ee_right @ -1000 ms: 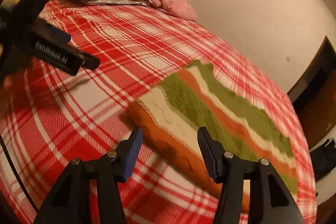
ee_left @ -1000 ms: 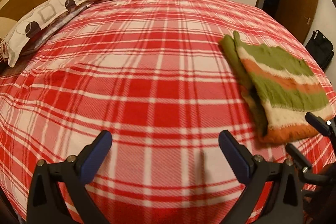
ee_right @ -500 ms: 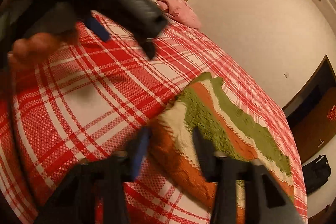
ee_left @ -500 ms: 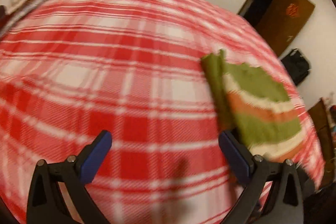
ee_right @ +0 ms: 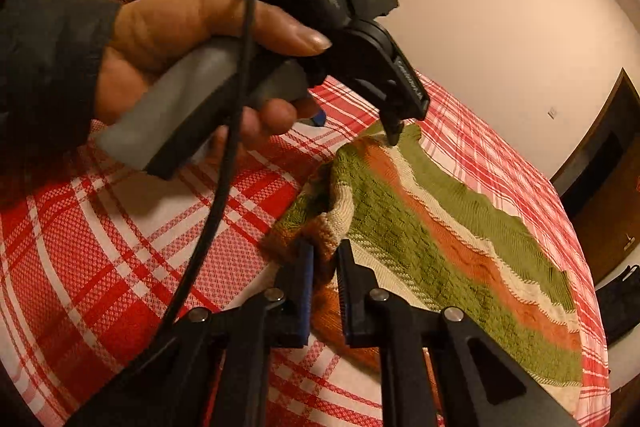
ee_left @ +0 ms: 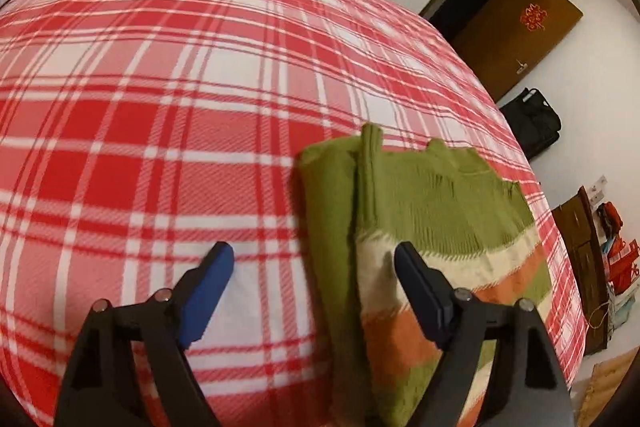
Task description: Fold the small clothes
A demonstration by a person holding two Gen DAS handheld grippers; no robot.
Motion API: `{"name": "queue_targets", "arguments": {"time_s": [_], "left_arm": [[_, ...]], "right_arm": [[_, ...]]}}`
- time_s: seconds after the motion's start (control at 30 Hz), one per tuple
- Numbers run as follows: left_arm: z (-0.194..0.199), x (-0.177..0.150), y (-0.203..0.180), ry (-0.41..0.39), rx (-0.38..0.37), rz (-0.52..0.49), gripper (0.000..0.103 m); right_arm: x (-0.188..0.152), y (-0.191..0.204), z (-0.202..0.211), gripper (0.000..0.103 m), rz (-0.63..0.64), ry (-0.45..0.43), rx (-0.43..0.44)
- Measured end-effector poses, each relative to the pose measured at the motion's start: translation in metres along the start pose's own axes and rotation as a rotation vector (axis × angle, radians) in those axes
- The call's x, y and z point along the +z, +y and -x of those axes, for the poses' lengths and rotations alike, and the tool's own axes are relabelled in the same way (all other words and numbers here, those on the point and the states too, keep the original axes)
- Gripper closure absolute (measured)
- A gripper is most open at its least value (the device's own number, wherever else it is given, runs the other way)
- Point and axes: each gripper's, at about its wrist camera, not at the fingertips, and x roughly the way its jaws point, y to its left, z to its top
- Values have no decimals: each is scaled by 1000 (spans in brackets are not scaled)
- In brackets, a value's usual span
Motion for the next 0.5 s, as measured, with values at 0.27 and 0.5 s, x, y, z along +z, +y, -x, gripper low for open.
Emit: {"name": "queue_targets", "arguments": {"time_s": [0.27,0.5], "left_arm": [[-15,8,-7,23,-13,-19,56],[-12,11,-15,3,-34,-52,88]], "right_arm": [[-3,-1,-2,93,-5,-6,7],[-9,-13,8,96,-43,-16,14]]}}
